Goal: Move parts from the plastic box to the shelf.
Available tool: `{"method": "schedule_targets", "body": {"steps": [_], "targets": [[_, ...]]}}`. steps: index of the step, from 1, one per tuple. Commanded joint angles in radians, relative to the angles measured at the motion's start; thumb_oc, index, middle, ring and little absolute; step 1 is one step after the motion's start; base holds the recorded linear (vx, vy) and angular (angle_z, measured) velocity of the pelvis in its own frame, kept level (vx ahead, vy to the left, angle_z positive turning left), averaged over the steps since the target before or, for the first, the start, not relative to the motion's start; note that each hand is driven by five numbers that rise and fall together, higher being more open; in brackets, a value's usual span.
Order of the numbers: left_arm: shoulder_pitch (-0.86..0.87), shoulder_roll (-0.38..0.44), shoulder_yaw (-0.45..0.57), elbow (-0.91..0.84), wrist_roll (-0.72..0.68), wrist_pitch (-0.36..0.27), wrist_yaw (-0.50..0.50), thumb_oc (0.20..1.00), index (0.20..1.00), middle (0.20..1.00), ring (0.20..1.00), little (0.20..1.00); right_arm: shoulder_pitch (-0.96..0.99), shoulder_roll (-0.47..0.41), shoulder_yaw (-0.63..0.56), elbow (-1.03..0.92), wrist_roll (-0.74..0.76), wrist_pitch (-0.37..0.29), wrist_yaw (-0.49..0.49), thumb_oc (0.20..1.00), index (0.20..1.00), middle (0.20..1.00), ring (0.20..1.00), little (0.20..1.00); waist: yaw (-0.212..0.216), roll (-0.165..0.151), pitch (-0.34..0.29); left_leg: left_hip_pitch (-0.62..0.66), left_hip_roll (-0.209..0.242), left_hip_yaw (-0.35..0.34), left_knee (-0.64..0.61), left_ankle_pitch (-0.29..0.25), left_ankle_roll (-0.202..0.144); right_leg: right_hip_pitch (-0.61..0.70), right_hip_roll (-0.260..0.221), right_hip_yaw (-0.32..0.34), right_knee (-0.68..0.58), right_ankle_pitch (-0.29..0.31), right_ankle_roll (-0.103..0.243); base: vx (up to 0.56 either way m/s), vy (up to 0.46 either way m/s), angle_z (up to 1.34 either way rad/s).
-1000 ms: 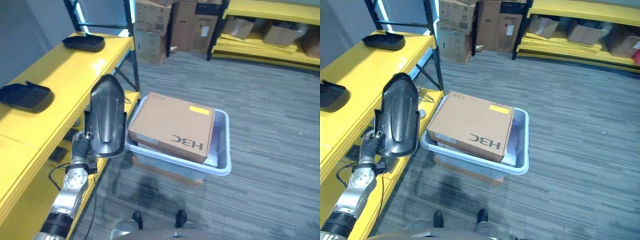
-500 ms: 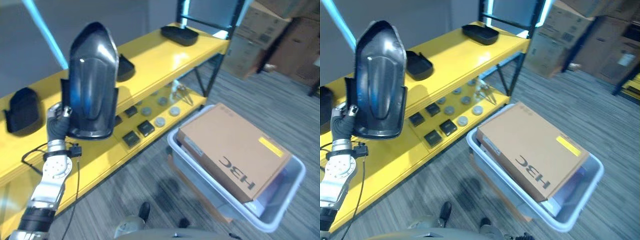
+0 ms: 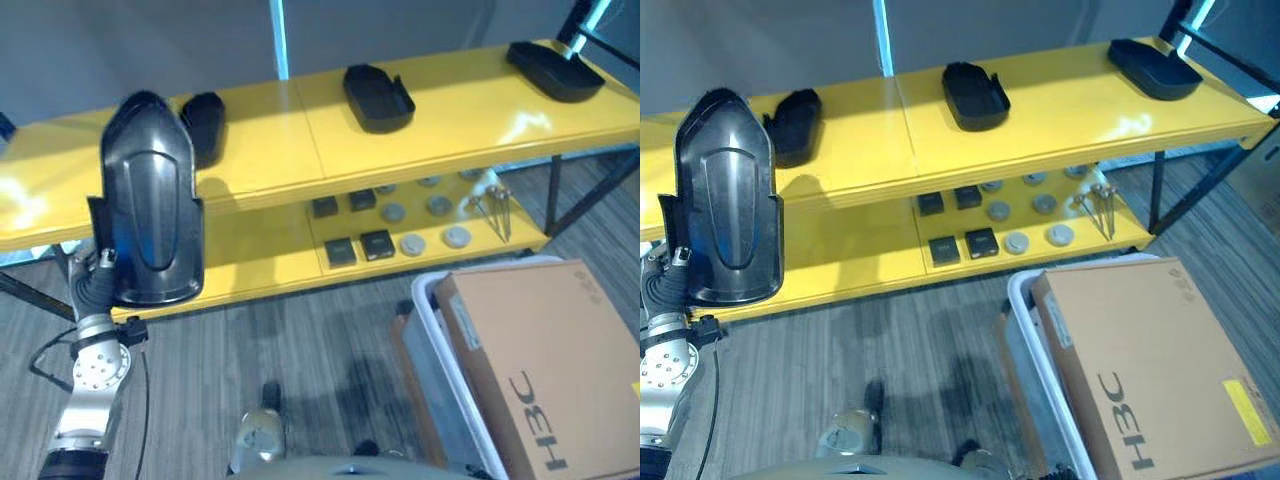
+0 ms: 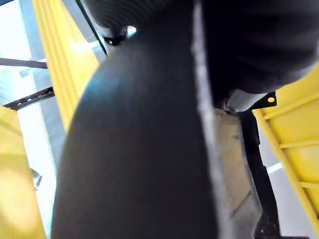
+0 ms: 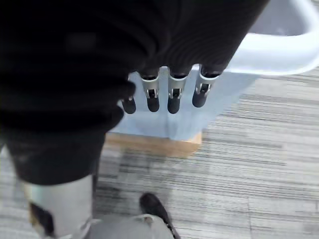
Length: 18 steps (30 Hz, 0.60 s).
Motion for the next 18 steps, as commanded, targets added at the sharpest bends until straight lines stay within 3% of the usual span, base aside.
{"method": "schedule_targets", "body": {"steps": [1,3,7,14,16,18], "targets": [[-0.087,0.045,0.060,-0.043,-0.010,-0.092,0.024,0.200,0.200,0.200,0.200,0.200,-0.021,0.046,0.006,0.014,0.006,-0.017,-0.008,1.000,1.000,1.000,1.000,1.000,-0.042,-0.069,0.007,-0.093,0.041,0.019,0.068,0.008,-0.061,0.033,0.039,0.028,-0.193,0.096,0.034,0.07,0.165,0.67],[-0.095,0.045,0.046,-0.043,-0.026,-0.082,0.007,0.200,0.200,0.200,0.200,0.200,-0.030,0.039,-0.002,0.028,0.035,-0.013,-0.010,1.000,1.000,1.000,1.000,1.000,-0.051,-0.071,-0.002,-0.046,0.075,0.056,0.066,0.006,-0.068,0.039,0.023,-0.003,-0.171,0.083,0.028,0.04,0.197,0.97],[-0.118,0.038,0.012,-0.034,-0.016,-0.077,-0.001,0.200,0.200,0.200,0.200,0.200,-0.030,0.026,-0.032,0.079,0.020,-0.019,0.002,1.000,1.000,1.000,1.000,1.000,-0.059,-0.058,-0.021,-0.003,0.092,0.111,0.019,0.020,-0.081,0.059,-0.001,-0.039,-0.158,0.076,0.035,0.13,0.261,0.85],[-0.082,0.053,0.006,-0.023,-0.022,-0.084,-0.009,0.200,0.200,0.200,0.200,0.200,-0.038,0.018,-0.070,0.121,0.010,-0.029,0.016,1.000,1.000,1.000,1.000,1.000,-0.027,-0.051,-0.037,0.033,-0.008,0.092,0.017,-0.076,-0.023,0.063,-0.099,-0.028,-0.134,0.099,0.088,0.14,0.337,0.35],[-0.080,0.077,0.022,-0.021,-0.046,-0.086,-0.017,0.200,0.200,0.200,0.200,0.200,-0.036,0.016,-0.084,0.116,0.012,-0.035,0.026,1.000,1.000,1.000,1.000,1.000,-0.017,-0.046,-0.043,0.044,-0.082,0.078,0.005,-0.108,0.020,0.049,-0.153,-0.005,-0.112,0.122,0.126,0.14,0.404,0.04],[-0.086,0.083,0.024,-0.016,-0.049,-0.087,-0.023,0.200,0.200,0.200,0.200,0.200,-0.035,0.017,-0.083,0.110,0.027,-0.035,0.021,1.000,1.000,1.000,1.000,1.000,-0.016,-0.046,-0.042,0.044,-0.108,0.077,0.001,-0.119,0.037,0.037,-0.175,0.005,-0.089,0.138,0.137,0.07,0.274,-0.05]]}}
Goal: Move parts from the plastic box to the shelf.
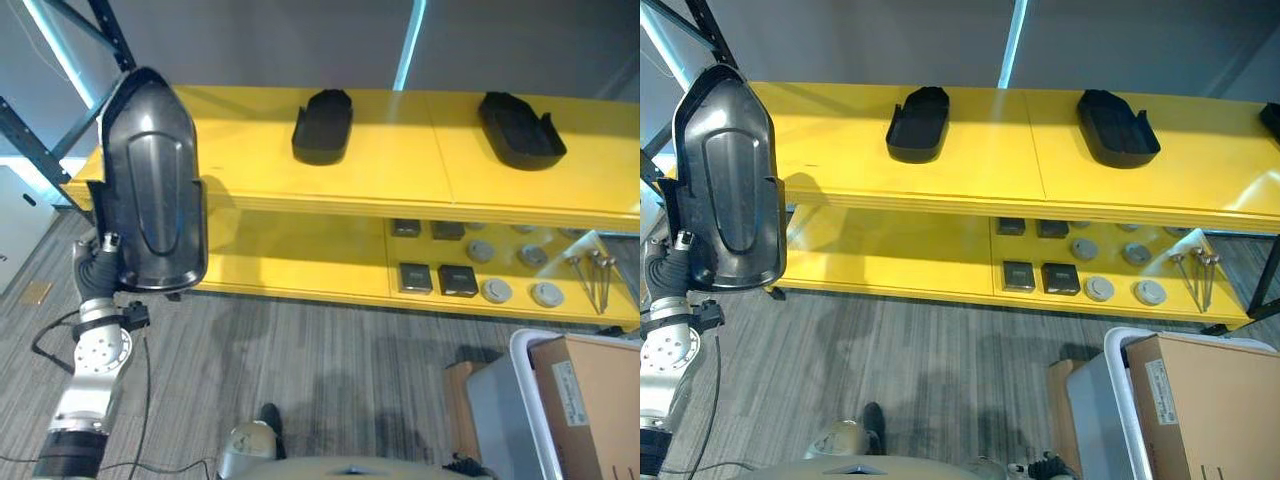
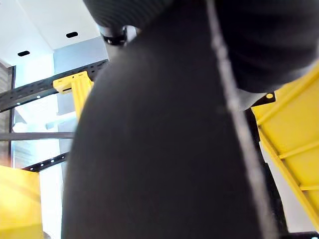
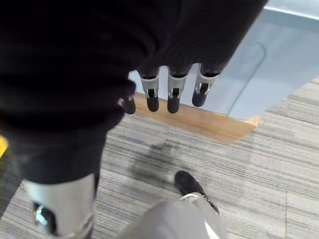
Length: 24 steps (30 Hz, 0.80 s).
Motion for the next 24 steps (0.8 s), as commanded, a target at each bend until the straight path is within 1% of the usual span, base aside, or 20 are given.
{"method": "schedule_targets", "body": {"steps": [1,2,3,4,5,6,7,9,10,11,12,13,14,15,17,18,20,21,23,24], "targets": [[-0.039,0.017,0.046,-0.060,-0.028,-0.077,0.005,0.200,0.200,0.200,0.200,0.200,0.021,-0.033,0.008,0.021,0.034,-0.001,0.007,1.000,1.000,1.000,1.000,1.000,0.014,0.044,-0.035,-0.038,0.012,-0.095,0.028,-0.070,-0.021,-0.099,0.029,0.020,0.063,-0.056,0.055,0.07,0.309,-0.12],[-0.054,0.023,0.041,-0.055,-0.028,-0.071,0.002,0.200,0.200,0.200,0.200,0.200,0.021,-0.033,0.005,0.007,0.051,0.000,0.005,1.000,1.000,1.000,1.000,1.000,0.010,0.046,-0.032,-0.036,-0.018,-0.110,0.012,-0.077,-0.003,-0.115,0.012,0.050,0.105,-0.040,0.061,0.06,0.257,-0.14],[-0.058,0.025,0.039,-0.054,-0.028,-0.069,0.002,0.200,0.200,0.200,0.200,0.200,0.022,-0.034,0.005,0.003,0.060,0.002,0.003,1.000,1.000,1.000,1.000,1.000,0.009,0.046,-0.031,-0.036,-0.026,-0.115,0.008,-0.078,0.002,-0.121,0.007,0.060,0.116,-0.036,0.063,0.06,0.243,-0.13],[-0.064,0.025,0.032,-0.054,-0.026,-0.066,0.006,0.200,0.200,0.200,0.200,0.200,0.022,-0.034,0.004,-0.008,0.073,0.003,0.001,1.000,1.000,1.000,1.000,1.000,0.006,0.046,-0.028,-0.034,-0.043,-0.130,0.000,-0.084,0.016,-0.144,-0.006,0.086,0.158,-0.021,0.069,-0.02,0.214,-0.10],[-0.073,0.026,0.024,-0.053,-0.027,-0.064,0.008,0.200,0.200,0.200,0.200,0.200,0.023,-0.033,0.000,-0.019,0.082,0.005,0.001,1.000,1.000,1.000,1.000,1.000,0.000,0.053,-0.022,-0.044,-0.052,-0.129,0.000,-0.073,0.035,-0.171,-0.012,0.100,0.201,0.008,0.057,0.00,0.276,0.05],[-0.082,0.025,0.015,-0.049,-0.020,-0.066,0.009,0.200,0.200,0.200,0.200,0.200,0.031,-0.033,-0.006,-0.040,0.102,0.006,-0.003,1.000,1.000,1.000,1.000,1.000,-0.017,0.059,-0.015,-0.041,-0.066,-0.148,0.000,-0.080,0.054,-0.214,-0.003,0.158,0.289,0.029,0.051,0.00,0.233,0.13],[-0.085,0.024,0.011,-0.048,-0.019,-0.068,0.011,0.200,0.200,0.200,0.200,0.200,0.032,-0.034,-0.010,-0.046,0.111,0.007,-0.006,1.000,1.000,1.000,1.000,1.000,-0.024,0.061,-0.012,-0.038,-0.067,-0.154,-0.001,-0.082,0.059,-0.230,0.004,0.180,0.314,0.034,0.048,0.05,0.167,0.24],[-0.099,0.023,-0.003,-0.045,-0.021,-0.065,0.020,0.200,0.200,0.200,0.200,0.200,0.039,-0.041,-0.020,-0.055,0.129,0.002,0.001,1.000,1.000,1.000,1.000,1.000,-0.055,0.063,0.005,-0.029,-0.077,-0.176,-0.002,-0.086,0.061,-0.274,0.060,0.234,0.345,0.049,0.042,0.06,0.049,0.27],[-0.113,0.022,-0.018,-0.051,-0.020,-0.057,0.035,0.200,0.200,0.200,0.200,0.200,0.044,-0.045,-0.024,-0.069,0.129,-0.007,0.009,1.000,1.000,1.000,1.000,1.000,-0.085,0.055,0.024,-0.015,-0.086,-0.180,0.000,-0.096,0.058,-0.310,0.106,0.261,0.312,0.068,0.042,0.12,-0.065,0.67],[-0.119,0.019,-0.020,-0.064,-0.018,-0.049,0.038,0.200,0.200,0.200,0.200,0.200,0.044,-0.045,-0.028,-0.075,0.131,-0.019,0.014,1.000,1.000,1.000,1.000,1.000,-0.098,0.041,0.031,-0.010,-0.089,-0.176,0.005,-0.107,0.051,-0.324,0.131,0.263,0.221,0.091,0.048,0.15,-0.165,0.71],[-0.121,0.019,-0.018,-0.081,-0.017,-0.042,0.043,0.200,0.200,0.200,0.200,0.200,0.045,-0.044,-0.033,-0.079,0.128,-0.030,0.020,1.000,1.000,1.000,1.000,1.000,-0.108,0.023,0.038,-0.002,-0.095,-0.177,0.010,-0.121,0.047,-0.334,0.141,0.268,0.148,0.114,0.061,0.18,-0.267,0.55],[-0.118,0.015,-0.022,-0.101,-0.010,-0.039,0.043,0.200,0.200,0.200,0.200,0.200,0.053,-0.038,-0.030,-0.097,0.137,-0.029,0.017,1.000,1.000,1.000,1.000,1.000,-0.128,0.002,0.047,0.010,-0.102,-0.188,0.034,-0.147,0.049,-0.347,0.172,0.297,0.077,0.140,0.076,0.16,-0.239,0.16],[-0.114,0.012,-0.018,-0.113,-0.008,-0.032,0.040,0.200,0.200,0.200,0.200,0.200,0.059,-0.035,-0.030,-0.113,0.142,-0.020,0.013,1.000,1.000,1.000,1.000,1.000,-0.133,-0.002,0.049,0.014,-0.098,-0.191,0.043,-0.153,0.051,-0.346,0.176,0.307,0.073,0.141,0.076,0.11,-0.151,0.14],[-0.113,0.012,-0.017,-0.115,-0.008,-0.031,0.039,0.200,0.200,0.200,0.200,0.200,0.060,-0.035,-0.030,-0.115,0.142,-0.018,0.013,1.000,1.000,1.000,1.000,1.000,-0.134,-0.002,0.049,0.014,-0.097,-0.192,0.045,-0.154,0.051,-0.345,0.177,0.307,0.073,0.141,0.076,0.10,-0.118,0.39],[-0.111,0.009,-0.011,-0.140,-0.008,-0.007,0.028,0.200,0.200,0.200,0.200,0.200,0.067,-0.031,-0.034,-0.140,0.145,-0.004,0.013,1.000,1.000,1.000,1.000,1.000,-0.132,-0.013,0.044,0.020,-0.093,-0.192,0.046,-0.153,0.051,-0.325,0.174,0.300,0.047,0.135,0.080,0.14,-0.199,0.59],[-0.117,0.008,-0.016,-0.147,-0.006,0.013,0.016,0.200,0.200,0.200,0.200,0.200,0.068,-0.033,-0.031,-0.153,0.154,0.007,0.015,1.000,1.000,1.000,1.000,1.000,-0.133,-0.025,0.032,0.025,-0.080,-0.188,0.049,-0.149,0.040,-0.291,0.182,0.288,0.004,0.110,0.073,0.17,-0.236,0.44],[-0.121,0.010,-0.021,-0.148,-0.005,0.027,0.013,0.200,0.200,0.200,0.200,0.200,0.069,-0.035,-0.032,-0.164,0.160,0.019,0.012,1.000,1.000,1.000,1.000,1.000,-0.133,-0.029,0.025,0.026,-0.069,-0.183,0.052,-0.146,0.032,-0.263,0.188,0.281,-0.028,0.089,0.063,0.15,-0.213,0.42],[-0.123,0.008,-0.025,-0.150,-0.004,0.043,0.015,0.200,0.200,0.200,0.200,0.200,0.067,-0.038,-0.031,-0.181,0.170,0.041,0.008,1.000,1.000,1.000,1.000,1.000,-0.132,-0.032,0.016,0.026,-0.055,-0.178,0.053,-0.141,0.022,-0.230,0.197,0.271,-0.065,0.069,0.049,0.14,-0.201,0.24],[-0.117,0.006,-0.024,-0.150,-0.021,0.046,0.013,0.200,0.200,0.200,0.200,0.200,0.069,-0.040,-0.031,-0.198,0.173,0.061,0.007,1.000,1.000,1.000,1.000,1.000,-0.131,-0.034,0.011,0.028,-0.045,-0.176,0.049,-0.136,0.015,-0.208,0.206,0.267,-0.090,0.061,0.041,0.11,-0.171,-0.12],[-0.108,0.002,-0.020,-0.151,-0.044,0.047,0.008,0.200,0.200,0.200,0.200,0.200,0.074,-0.043,-0.031,-0.214,0.171,0.077,0.007,1.000,1.000,1.000,1.000,1.000,-0.128,-0.037,0.005,0.027,-0.033,-0.171,0.048,-0.131,0.006,-0.186,0.215,0.258,-0.115,0.055,0.033,0.07,-0.147,-0.16]]}}
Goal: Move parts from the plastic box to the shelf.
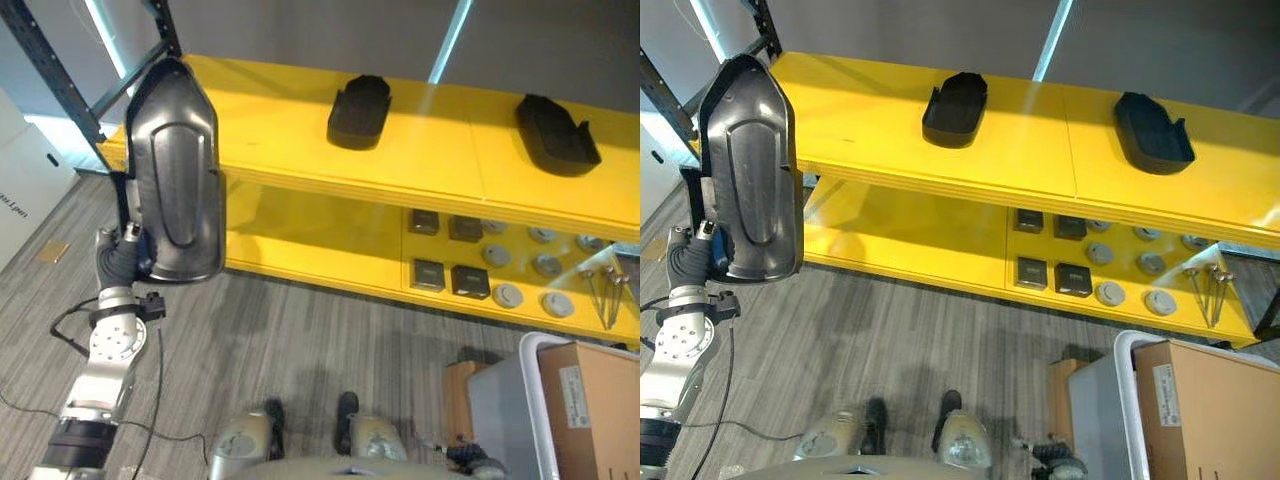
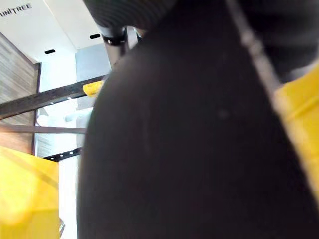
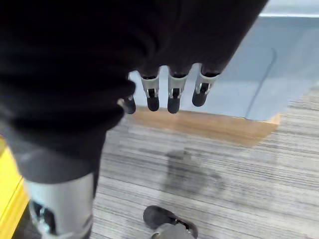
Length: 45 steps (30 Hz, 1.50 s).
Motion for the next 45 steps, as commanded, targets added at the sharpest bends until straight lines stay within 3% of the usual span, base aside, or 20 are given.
{"method": "schedule_targets", "body": {"steps": [1,6,8,10,11,16,19,21,23,24,26,29,30,32,33,34,37,39,41,45], "targets": [[-0.048,0.025,0.033,-0.087,-0.035,-0.045,0.010,0.200,0.200,0.200,0.200,0.200,0.028,-0.007,0.037,0.016,0.022,0.043,-0.009,1.000,1.000,1.000,1.000,1.000,-0.028,-0.003,-0.051,0.055,-0.015,0.025,-0.106,0.024,-0.020,0.081,-0.021,-0.002,-0.149,0.104,0.047,0.08,-0.166,0.16],[-0.019,-0.001,0.051,-0.098,-0.057,-0.044,-0.016,0.200,0.200,0.200,0.200,0.200,0.041,-0.011,0.031,-0.006,-0.016,0.082,0.007,1.000,1.000,1.000,1.000,1.000,-0.027,-0.017,-0.056,0.034,0.022,0.037,-0.060,0.019,-0.048,0.106,0.005,-0.012,-0.200,0.096,0.026,0.05,-0.176,0.08],[-0.021,-0.021,0.048,-0.099,-0.072,-0.043,-0.027,0.200,0.200,0.200,0.200,0.200,0.042,-0.015,0.025,0.007,-0.031,0.080,0.013,1.000,1.000,1.000,1.000,1.000,-0.027,-0.027,-0.049,-0.010,0.035,0.067,0.039,-0.001,-0.060,0.114,0.002,-0.028,-0.211,0.092,0.013,-0.03,-0.178,0.07],[-0.045,-0.033,0.023,-0.091,-0.057,-0.052,-0.037,0.200,0.200,0.200,0.200,0.200,0.036,-0.027,0.025,0.018,0.019,0.083,-0.011,1.000,1.000,1.000,1.000,1.000,-0.031,-0.019,-0.020,-0.125,0.135,0.105,0.181,0.105,-0.121,0.128,0.016,-0.062,-0.224,0.087,-0.016,-0.11,-0.136,0.37],[-0.069,-0.041,0.010,-0.078,-0.061,-0.060,-0.035,0.200,0.200,0.200,0.200,0.200,0.024,-0.038,0.019,0.037,0.020,0.081,-0.004,1.000,1.000,1.000,1.000,1.000,-0.045,0.002,-0.009,-0.143,0.196,0.100,0.159,0.159,-0.147,0.125,0.026,-0.067,-0.228,0.087,-0.024,-0.04,0.043,0.69],[-0.068,-0.039,0.015,-0.074,-0.098,-0.065,-0.037,0.200,0.200,0.200,0.200,0.200,0.035,-0.048,0.011,0.050,0.007,0.070,-0.012,1.000,1.000,1.000,1.000,1.000,-0.063,0.042,-0.030,-0.061,0.273,0.062,-0.077,0.263,-0.177,0.116,0.000,-0.048,-0.208,0.076,-0.006,0.09,0.259,0.20],[-0.064,-0.034,0.022,-0.070,-0.117,-0.074,-0.069,0.200,0.200,0.200,0.200,0.200,0.028,-0.067,0.003,0.043,0.049,0.081,-0.016,1.000,1.000,1.000,1.000,1.000,-0.062,0.055,-0.035,-0.031,0.317,0.018,-0.150,0.295,-0.192,0.097,-0.042,-0.028,-0.147,0.056,0.010,0.12,0.434,0.05],[-0.070,-0.031,0.023,-0.064,-0.124,-0.082,-0.072,0.200,0.200,0.200,0.200,0.200,0.019,-0.074,-0.003,0.035,0.066,0.099,-0.015,1.000,1.000,1.000,1.000,1.000,-0.063,0.059,-0.032,-0.027,0.324,-0.009,-0.137,0.285,-0.192,0.079,-0.066,-0.003,-0.102,0.043,0.018,0.11,0.526,-0.20],[-0.081,-0.027,0.025,-0.060,-0.108,-0.089,-0.056,0.200,0.200,0.200,0.200,0.200,0.014,-0.076,-0.008,0.028,0.066,0.112,-0.013,1.000,1.000,1.000,1.000,1.000,-0.064,0.059,-0.022,-0.038,0.309,-0.032,-0.084,0.244,-0.184,0.052,-0.103,0.035,-0.042,0.033,0.038,0.07,0.481,-0.35],[-0.091,-0.020,0.023,-0.058,-0.089,-0.093,-0.042,0.200,0.200,0.200,0.200,0.200,0.009,-0.075,-0.018,0.028,0.068,0.120,-0.013,1.000,1.000,1.000,1.000,1.000,-0.066,0.051,-0.014,-0.045,0.284,-0.023,-0.041,0.176,-0.169,0.040,-0.139,0.051,-0.016,0.036,0.055,0.04,0.451,-0.36],[-0.100,-0.012,0.018,-0.055,-0.069,-0.092,-0.036,0.200,0.200,0.200,0.200,0.200,0.011,-0.073,-0.034,0.038,0.081,0.118,-0.013,1.000,1.000,1.000,1.000,1.000,-0.066,0.044,-0.007,-0.056,0.261,-0.006,-0.003,0.133,-0.154,0.032,-0.180,0.051,0.003,0.042,0.073,0.03,0.457,-0.40],[-0.116,0.007,0.002,-0.054,-0.061,-0.097,-0.038,0.200,0.200,0.200,0.200,0.200,0.031,-0.050,-0.063,0.050,0.122,0.075,0.000,1.000,1.000,1.000,1.000,1.000,-0.060,0.028,0.035,-0.110,0.196,-0.017,0.109,0.072,-0.131,0.042,-0.251,0.078,-0.014,0.112,0.110,-0.02,0.460,-0.11],[-0.114,0.028,0.007,-0.064,-0.015,-0.103,-0.038,0.200,0.200,0.200,0.200,0.200,0.038,-0.028,-0.065,0.038,0.128,0.049,-0.007,1.000,1.000,1.000,1.000,1.000,-0.047,0.012,0.063,-0.117,0.155,0.006,0.128,0.035,-0.106,0.029,-0.309,0.064,-0.041,0.204,0.121,-0.09,0.463,-0.11],[-0.077,0.041,0.031,-0.072,-0.004,-0.118,-0.041,0.200,0.200,0.200,0.200,0.200,0.039,-0.019,-0.069,0.018,0.134,0.048,-0.006,1.000,1.000,1.000,1.000,1.000,-0.032,0.007,0.075,-0.098,0.129,0.033,0.107,0.018,-0.089,-0.004,-0.336,0.021,-0.032,0.261,0.133,-0.08,0.420,-0.35],[-0.049,0.049,0.049,-0.078,-0.035,-0.126,-0.050,0.200,0.200,0.200,0.200,0.200,0.042,-0.014,-0.072,0.011,0.149,0.044,0.006,1.000,1.000,1.000,1.000,1.000,-0.023,0.010,0.076,-0.083,0.118,0.050,0.089,0.012,-0.076,-0.013,-0.333,0.000,-0.008,0.254,0.134,-0.02,0.457,-0.67],[-0.027,0.056,0.070,-0.084,-0.064,-0.123,-0.063,0.200,0.200,0.200,0.200,0.200,0.050,-0.012,-0.072,0.000,0.159,0.038,0.038,1.000,1.000,1.000,1.000,1.000,-0.023,0.015,0.065,-0.067,0.094,0.067,0.047,0.017,-0.052,-0.022,-0.299,-0.009,0.033,0.217,0.130,0.00,0.405,-0.79],[-0.026,0.052,0.081,-0.083,-0.058,-0.114,-0.069,0.200,0.200,0.200,0.200,0.200,0.075,0.006,-0.068,-0.019,0.194,-0.010,0.036,1.000,1.000,1.000,1.000,1.000,-0.031,0.020,0.046,-0.053,0.058,0.070,-0.005,0.031,-0.027,-0.036,-0.236,0.002,0.090,0.177,0.121,0.02,0.240,-0.48],[-0.043,0.026,0.069,-0.089,-0.056,-0.099,-0.050,0.200,0.200,0.200,0.200,0.200,0.086,0.026,-0.061,-0.045,0.270,-0.094,0.034,1.000,1.000,1.000,1.000,1.000,-0.035,0.015,0.027,-0.041,0.017,0.064,-0.069,0.045,-0.009,-0.056,-0.171,0.011,0.104,0.161,0.110,-0.02,0.135,-0.12],[-0.053,0.004,0.052,-0.094,-0.041,-0.093,-0.030,0.200,0.200,0.200,0.200,0.200,0.083,0.030,-0.066,-0.060,0.293,-0.153,-0.035,1.000,1.000,1.000,1.000,1.000,-0.039,0.008,0.018,-0.036,0.007,0.060,-0.100,0.055,-0.011,-0.045,-0.145,0.007,0.042,0.157,0.104,-0.02,0.006,-0.13],[-0.063,-0.002,0.022,-0.081,-0.036,-0.116,-0.002,0.200,0.200,0.200,0.200,0.200,0.079,0.037,-0.089,-0.062,0.422,-0.112,0.115,1.000,1.000,1.000,1.000,1.000,-0.050,-0.001,0.006,-0.013,0.016,0.059,-0.140,0.069,-0.015,-0.020,-0.109,0.014,-0.043,0.155,0.107,-0.01,-0.092,0.06]]}}
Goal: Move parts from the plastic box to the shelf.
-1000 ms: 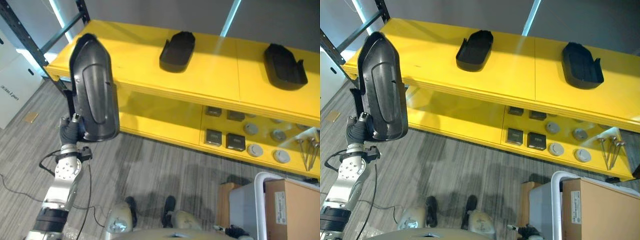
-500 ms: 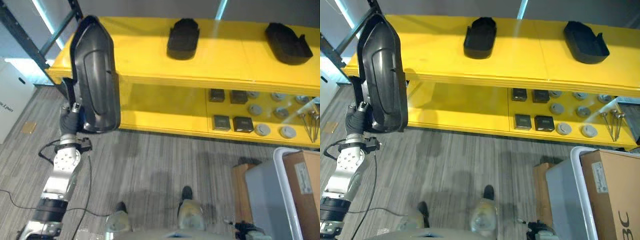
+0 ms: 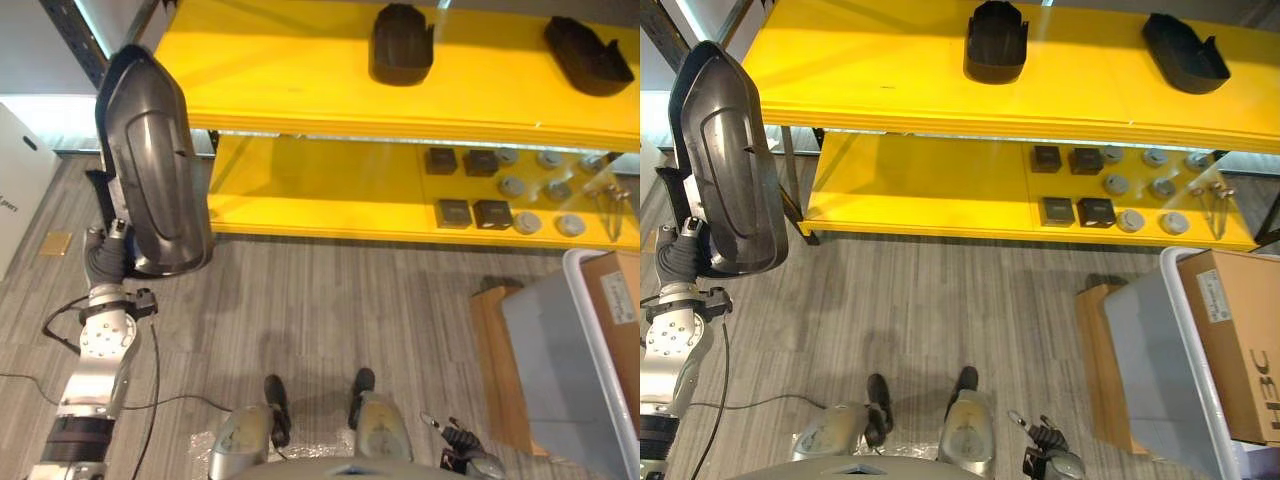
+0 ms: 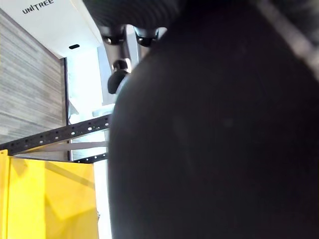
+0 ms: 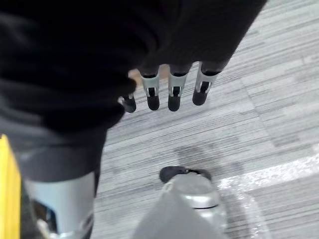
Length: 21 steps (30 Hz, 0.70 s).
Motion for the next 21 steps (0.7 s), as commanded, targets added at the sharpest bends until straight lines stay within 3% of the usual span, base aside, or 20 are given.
{"method": "schedule_targets", "body": {"steps": [1,11,12,17,21], "targets": [[-0.048,0.010,-0.016,-0.112,0.014,-0.101,0.034,0.200,0.200,0.200,0.200,0.200,0.029,-0.023,-0.002,0.030,0.112,-0.024,0.071,1.000,1.000,1.000,1.000,1.000,-0.016,0.028,-0.063,0.011,0.045,-0.136,-0.050,-0.022,-0.041,0.028,0.028,0.001,-0.035,0.017,0.042,0.01,-0.116,0.00],[-0.023,-0.011,-0.014,-0.101,0.036,-0.103,0.008,0.200,0.200,0.200,0.200,0.200,0.061,-0.030,0.005,0.032,0.057,-0.009,0.165,1.000,1.000,1.000,1.000,1.000,-0.020,0.021,-0.112,0.051,0.086,-0.112,-0.084,-0.001,-0.076,0.121,0.063,-0.031,-0.145,-0.028,0.009,0.04,-0.091,-0.05],[-0.017,-0.021,0.028,-0.070,-0.019,-0.112,0.094,0.200,0.200,0.200,0.200,0.200,-0.007,-0.054,0.060,0.029,0.038,-0.034,0.204,1.000,1.000,1.000,1.000,1.000,0.021,0.029,-0.069,-0.079,0.081,-0.137,0.013,-0.009,-0.081,0.101,0.084,-0.023,-0.106,-0.096,-0.030,-0.01,-0.058,-0.01],[0.002,-0.047,0.030,-0.093,-0.013,-0.117,0.085,0.200,0.200,0.200,0.200,0.200,0.029,-0.044,0.058,-0.031,0.003,0.026,0.191,1.000,1.000,1.000,1.000,1.000,0.010,0.025,-0.090,-0.056,0.098,-0.147,-0.009,0.008,-0.098,0.145,0.101,-0.025,-0.163,-0.087,-0.038,0.01,-0.022,0.02],[-0.006,-0.056,0.027,-0.093,0.014,-0.100,0.064,0.200,0.200,0.200,0.200,0.200,0.042,-0.049,0.049,-0.003,-0.014,0.033,0.181,1.000,1.000,1.000,1.000,1.000,0.003,0.026,-0.117,-0.024,0.083,-0.163,-0.015,-0.004,-0.091,0.160,0.096,-0.015,-0.156,-0.087,-0.036,0.10,0.067,0.06]]}}
